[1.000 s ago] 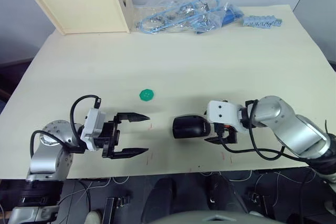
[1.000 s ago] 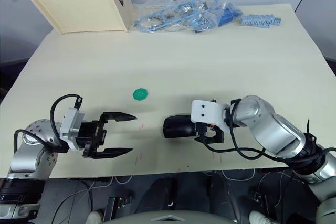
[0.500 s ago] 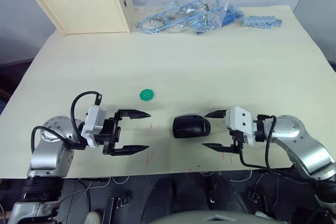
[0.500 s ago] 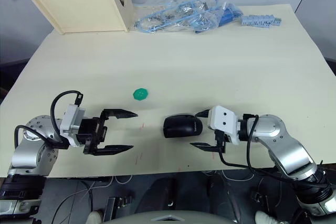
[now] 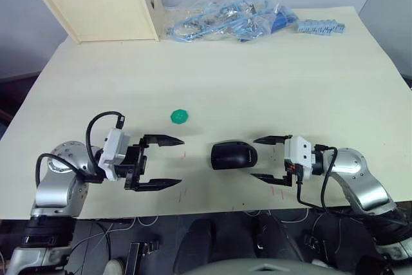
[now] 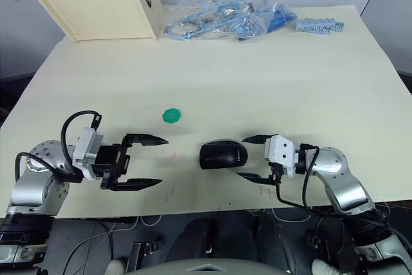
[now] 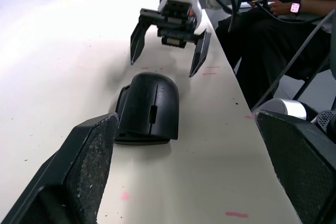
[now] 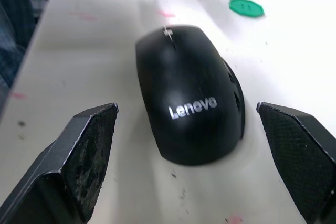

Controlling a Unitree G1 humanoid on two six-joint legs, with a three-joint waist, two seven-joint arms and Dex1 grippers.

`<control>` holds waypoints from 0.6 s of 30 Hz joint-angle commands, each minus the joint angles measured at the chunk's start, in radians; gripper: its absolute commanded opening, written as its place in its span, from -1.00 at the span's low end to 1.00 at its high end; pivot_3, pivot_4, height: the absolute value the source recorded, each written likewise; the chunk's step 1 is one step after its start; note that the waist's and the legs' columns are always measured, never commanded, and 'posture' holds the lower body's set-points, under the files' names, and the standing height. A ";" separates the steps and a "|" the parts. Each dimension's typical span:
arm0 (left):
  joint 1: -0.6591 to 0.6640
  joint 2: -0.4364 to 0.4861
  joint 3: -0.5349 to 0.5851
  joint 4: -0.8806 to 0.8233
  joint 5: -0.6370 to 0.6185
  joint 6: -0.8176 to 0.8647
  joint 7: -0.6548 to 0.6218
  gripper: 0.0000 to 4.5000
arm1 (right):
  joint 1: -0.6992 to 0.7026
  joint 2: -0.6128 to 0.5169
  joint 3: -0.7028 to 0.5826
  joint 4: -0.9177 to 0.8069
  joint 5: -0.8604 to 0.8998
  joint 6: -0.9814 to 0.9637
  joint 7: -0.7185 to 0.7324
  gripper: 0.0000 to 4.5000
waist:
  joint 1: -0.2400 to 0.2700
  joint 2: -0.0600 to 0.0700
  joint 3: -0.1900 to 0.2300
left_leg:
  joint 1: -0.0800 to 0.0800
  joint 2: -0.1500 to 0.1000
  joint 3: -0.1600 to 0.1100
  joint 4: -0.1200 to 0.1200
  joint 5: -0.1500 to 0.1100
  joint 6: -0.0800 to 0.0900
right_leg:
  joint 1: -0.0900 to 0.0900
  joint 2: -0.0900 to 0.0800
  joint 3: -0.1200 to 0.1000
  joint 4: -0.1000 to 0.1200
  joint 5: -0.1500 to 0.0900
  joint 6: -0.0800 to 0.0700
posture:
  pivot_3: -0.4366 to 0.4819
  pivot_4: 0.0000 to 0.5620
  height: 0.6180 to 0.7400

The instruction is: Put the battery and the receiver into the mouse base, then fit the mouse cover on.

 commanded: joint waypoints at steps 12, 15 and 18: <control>0.004 0.017 0.011 -0.035 -0.010 -0.011 -0.037 1.00 | -0.032 0.028 0.007 0.036 -0.024 -0.070 -0.004 0.98 | 0.000 0.000 0.000 | 0.001 0.000 0.001 0.000 0.000 0.000 | 0.000 0.001 0.001 0.001 0.000 0.000 | -0.05 -0.47 1.00; 0.007 0.021 0.013 -0.041 -0.011 -0.006 -0.032 1.00 | -0.041 0.036 0.003 0.044 -0.024 -0.077 -0.009 0.98 | 0.000 0.000 0.000 | 0.001 0.001 0.001 0.000 0.000 0.000 | 0.000 0.001 0.001 0.001 0.000 0.000 | -0.05 -0.47 1.00; 0.009 0.023 0.016 -0.046 -0.012 -0.003 -0.030 1.00 | -0.046 0.041 0.006 0.049 -0.028 -0.081 -0.012 0.98 | 0.000 0.000 0.000 | 0.001 0.001 0.001 0.000 0.000 0.000 | 0.000 0.001 0.001 0.001 0.000 0.000 | -0.05 -0.47 1.00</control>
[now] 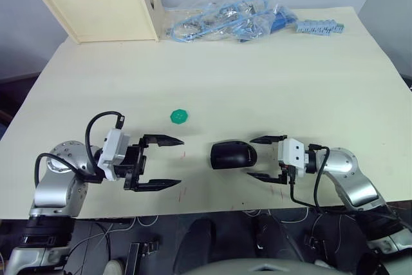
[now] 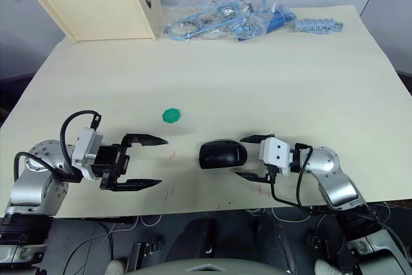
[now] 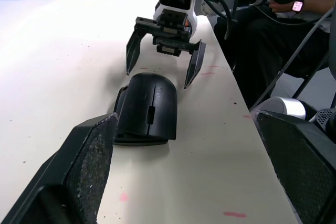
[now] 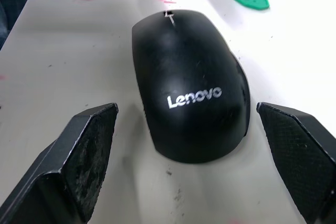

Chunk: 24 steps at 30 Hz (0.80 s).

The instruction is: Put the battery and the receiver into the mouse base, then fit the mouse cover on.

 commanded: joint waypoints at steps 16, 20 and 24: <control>0.019 0.021 0.021 -0.033 -0.012 -0.014 -0.030 1.00 | -0.045 0.012 0.016 0.028 -0.015 -0.052 0.027 0.98 | 0.000 0.000 0.000 | 0.001 0.000 0.001 0.000 0.000 0.000 | 0.000 0.000 0.001 0.001 0.000 0.000 | -0.05 -0.47 1.00; 0.023 0.020 0.022 -0.030 -0.010 -0.019 -0.030 1.00 | -0.048 0.015 0.014 0.034 -0.012 -0.056 0.031 0.74 | 0.000 0.000 0.000 | 0.001 0.000 0.001 0.000 0.000 0.000 | 0.000 0.000 0.001 0.001 0.000 0.000 | -0.05 -0.47 1.00; 0.027 0.020 0.023 -0.026 -0.010 -0.024 -0.032 1.00 | -0.047 0.018 0.013 0.031 -0.013 -0.058 0.032 0.18 | 0.000 0.000 0.000 | 0.001 0.000 0.001 0.000 0.000 0.000 | 0.000 0.000 0.001 0.002 0.000 0.000 | -0.05 -0.47 1.00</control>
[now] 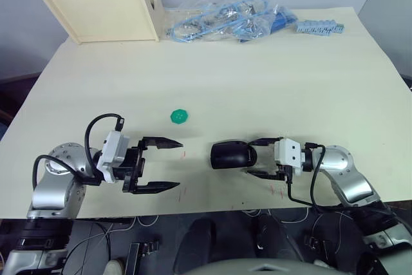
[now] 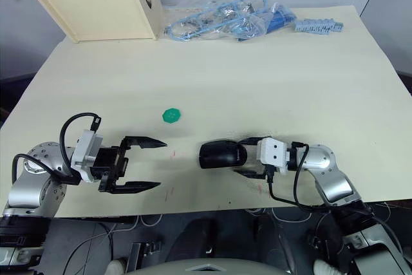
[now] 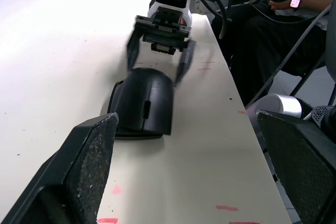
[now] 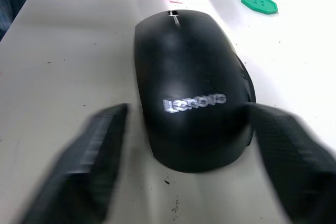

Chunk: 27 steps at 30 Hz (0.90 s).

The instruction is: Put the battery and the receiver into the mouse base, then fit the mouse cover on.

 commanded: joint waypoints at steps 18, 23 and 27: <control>0.003 0.017 0.032 -0.060 -0.018 0.019 0.000 1.00 | -0.069 -0.089 -0.030 -0.227 0.078 0.271 0.020 0.18 | -0.001 0.000 0.000 | 0.001 0.000 0.000 0.001 0.000 0.000 | 0.000 0.000 0.002 0.003 0.000 0.000 | -0.05 -0.47 1.00; -0.009 0.015 0.033 -0.047 -0.014 0.021 -0.005 1.00 | -0.143 -0.132 -0.006 -0.276 0.061 0.424 0.025 0.18 | 0.000 0.000 0.000 | 0.004 0.000 0.000 0.001 0.000 0.000 | 0.002 0.001 0.003 0.004 0.000 0.000 | -0.05 -0.47 1.00; -0.018 0.012 0.032 -0.039 -0.010 0.020 -0.007 1.00 | -0.222 -0.149 0.017 -0.318 0.081 0.573 0.041 0.18 | 0.000 0.000 0.000 | 0.005 0.000 0.000 0.002 0.000 0.000 | 0.002 0.001 0.004 0.005 0.000 0.000 | -0.05 -0.47 1.00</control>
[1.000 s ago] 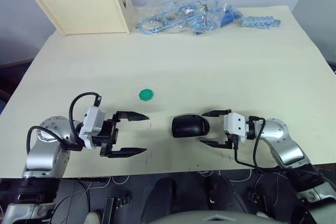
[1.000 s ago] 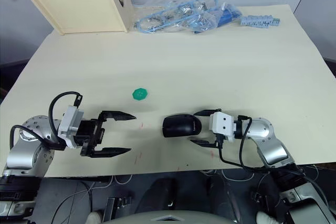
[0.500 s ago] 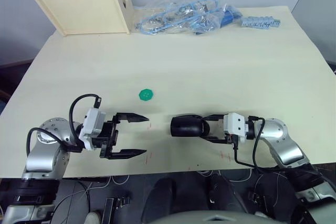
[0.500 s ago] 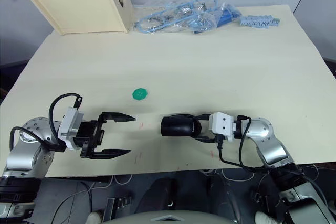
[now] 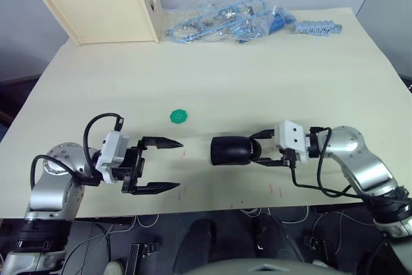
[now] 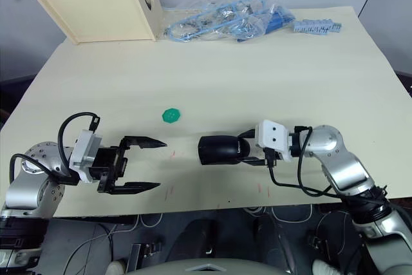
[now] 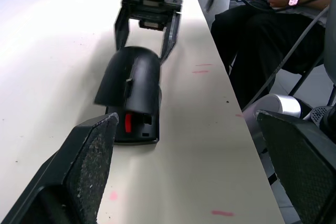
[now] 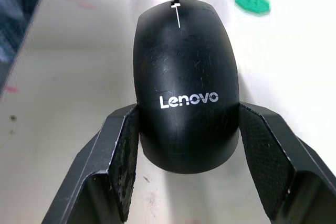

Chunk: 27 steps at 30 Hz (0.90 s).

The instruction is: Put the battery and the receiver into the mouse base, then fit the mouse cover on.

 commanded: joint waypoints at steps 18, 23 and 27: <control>0.019 0.010 0.040 -0.017 -0.007 -0.014 -0.004 1.00 | -0.181 -0.015 0.131 -0.079 -0.023 0.293 0.036 0.18 | -0.001 0.000 0.000 | 0.000 0.000 -0.001 0.000 0.000 0.000 | 0.000 0.000 0.000 -0.001 0.000 0.000 | -0.05 -0.47 1.00; 0.025 0.009 0.039 -0.017 -0.008 -0.015 -0.002 1.00 | -0.194 -0.016 0.153 -0.082 -0.040 0.338 0.027 0.18 | -0.002 0.000 0.000 | 0.000 0.000 -0.001 0.000 0.000 0.000 | -0.001 0.000 0.000 -0.001 0.000 0.000 | -0.05 -0.47 1.00; 0.023 0.008 0.036 -0.013 -0.007 -0.017 -0.004 1.00 | -0.200 -0.011 0.167 -0.083 -0.051 0.360 0.013 0.18 | -0.002 0.000 0.000 | -0.001 0.000 -0.001 -0.001 0.000 0.000 | -0.001 0.000 0.000 -0.001 0.000 0.000 | -0.05 -0.47 1.00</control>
